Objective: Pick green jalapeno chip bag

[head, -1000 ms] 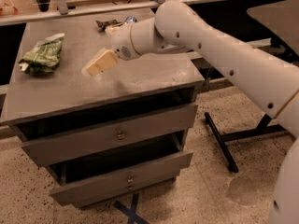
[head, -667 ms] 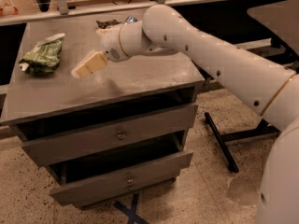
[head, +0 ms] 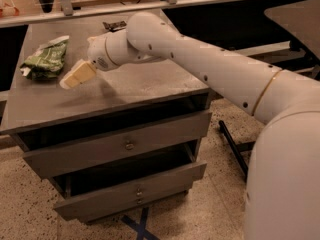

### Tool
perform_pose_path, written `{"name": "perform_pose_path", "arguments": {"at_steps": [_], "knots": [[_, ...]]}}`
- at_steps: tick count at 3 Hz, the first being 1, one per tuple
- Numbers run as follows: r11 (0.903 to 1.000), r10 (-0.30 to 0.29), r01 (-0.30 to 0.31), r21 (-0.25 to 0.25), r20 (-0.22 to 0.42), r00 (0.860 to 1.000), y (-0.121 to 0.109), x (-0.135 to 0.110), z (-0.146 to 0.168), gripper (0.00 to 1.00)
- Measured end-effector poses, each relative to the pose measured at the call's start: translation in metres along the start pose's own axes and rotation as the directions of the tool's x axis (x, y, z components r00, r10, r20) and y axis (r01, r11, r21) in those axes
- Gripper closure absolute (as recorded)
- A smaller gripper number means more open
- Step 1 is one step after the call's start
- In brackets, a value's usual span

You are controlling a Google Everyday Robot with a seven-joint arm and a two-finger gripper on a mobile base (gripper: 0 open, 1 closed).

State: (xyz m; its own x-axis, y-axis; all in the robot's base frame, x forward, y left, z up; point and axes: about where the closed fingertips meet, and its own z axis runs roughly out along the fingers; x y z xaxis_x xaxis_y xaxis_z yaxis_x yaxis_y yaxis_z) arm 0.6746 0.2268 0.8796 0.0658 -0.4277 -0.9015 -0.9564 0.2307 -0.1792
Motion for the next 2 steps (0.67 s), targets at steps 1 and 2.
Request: {"name": "perform_pose_path", "arguments": {"at_steps": [1, 2], "knots": [[0.9995, 0.032, -0.032, 0.0, 0.006, 0.999, -0.002, -0.002, 0.026, 0.0], [0.9982, 0.059, -0.059, 0.005, 0.007, 0.998, -0.003, -0.008, 0.047, 0.0]]}}
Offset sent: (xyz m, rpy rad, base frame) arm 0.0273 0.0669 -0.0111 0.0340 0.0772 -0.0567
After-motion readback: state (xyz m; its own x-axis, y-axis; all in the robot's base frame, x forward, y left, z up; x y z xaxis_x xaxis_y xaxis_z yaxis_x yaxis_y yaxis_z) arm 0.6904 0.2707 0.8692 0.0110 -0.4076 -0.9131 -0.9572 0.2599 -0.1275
